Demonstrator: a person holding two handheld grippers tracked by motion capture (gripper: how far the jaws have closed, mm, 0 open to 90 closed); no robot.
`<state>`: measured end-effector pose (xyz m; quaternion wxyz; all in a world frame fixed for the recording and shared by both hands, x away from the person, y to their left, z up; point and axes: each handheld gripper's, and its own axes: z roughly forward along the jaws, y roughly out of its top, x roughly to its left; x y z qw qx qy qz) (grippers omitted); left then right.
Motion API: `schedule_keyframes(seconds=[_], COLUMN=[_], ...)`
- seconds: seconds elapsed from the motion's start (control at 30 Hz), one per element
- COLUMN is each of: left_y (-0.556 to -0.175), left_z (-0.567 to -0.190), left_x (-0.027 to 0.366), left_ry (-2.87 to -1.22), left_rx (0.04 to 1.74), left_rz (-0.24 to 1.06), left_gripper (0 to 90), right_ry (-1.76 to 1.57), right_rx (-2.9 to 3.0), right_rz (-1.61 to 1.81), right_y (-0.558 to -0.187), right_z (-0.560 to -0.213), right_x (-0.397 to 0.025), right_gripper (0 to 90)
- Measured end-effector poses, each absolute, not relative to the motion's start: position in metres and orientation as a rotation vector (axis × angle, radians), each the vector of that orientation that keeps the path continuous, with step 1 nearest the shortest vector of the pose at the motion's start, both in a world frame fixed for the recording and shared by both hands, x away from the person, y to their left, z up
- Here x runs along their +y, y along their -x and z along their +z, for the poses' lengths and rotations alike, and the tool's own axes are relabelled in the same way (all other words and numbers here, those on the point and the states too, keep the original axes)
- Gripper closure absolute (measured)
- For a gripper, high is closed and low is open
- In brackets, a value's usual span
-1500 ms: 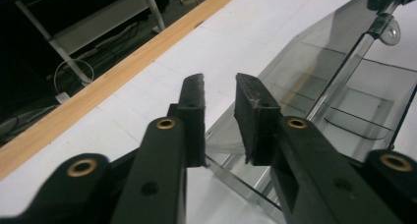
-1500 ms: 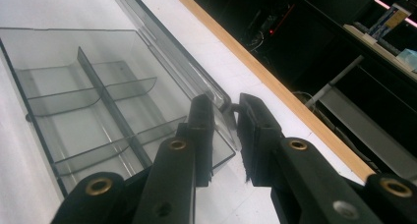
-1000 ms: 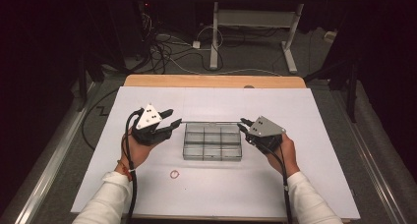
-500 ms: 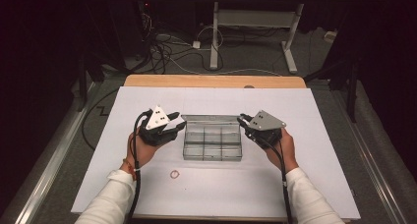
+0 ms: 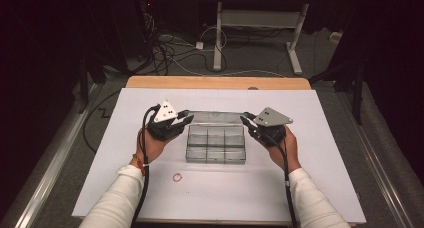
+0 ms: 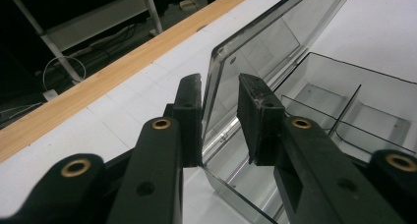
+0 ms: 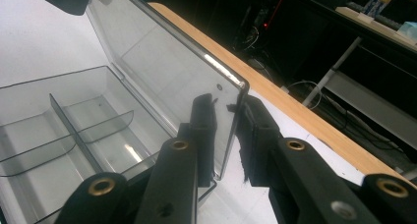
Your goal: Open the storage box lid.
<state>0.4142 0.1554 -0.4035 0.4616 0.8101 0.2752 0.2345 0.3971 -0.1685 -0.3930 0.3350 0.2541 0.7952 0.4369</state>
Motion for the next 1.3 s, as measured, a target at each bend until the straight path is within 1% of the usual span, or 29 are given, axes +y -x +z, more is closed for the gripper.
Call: schedule_keyframes(seconds=[0.13,0.57,0.9,1.3], left_y=[-0.416,-0.435,-0.449,-0.459], left_z=[-0.403,-0.402,-0.405,-0.415], left_x=[0.156,0.154,0.152,0.153], left_ry=[-1.993,-1.979,-1.947,-1.889], left_rx=[0.68,0.71,0.743,0.796], left_rz=[0.575,0.548,0.527,0.477], left_gripper=[70.2,68.8,66.4,66.1], right_ry=[-0.663,-0.725,-0.792,-0.906], right_rx=[2.073,2.05,2.012,1.957], right_rz=[1.125,1.152,1.213,1.279], right_y=[-0.397,-0.416,-0.432,-0.443], right_z=[-0.391,-0.389,-0.395,-0.406], right_x=[-0.167,-0.166,-0.167,-0.165], right_gripper=[78.5,75.5,73.3,71.9])
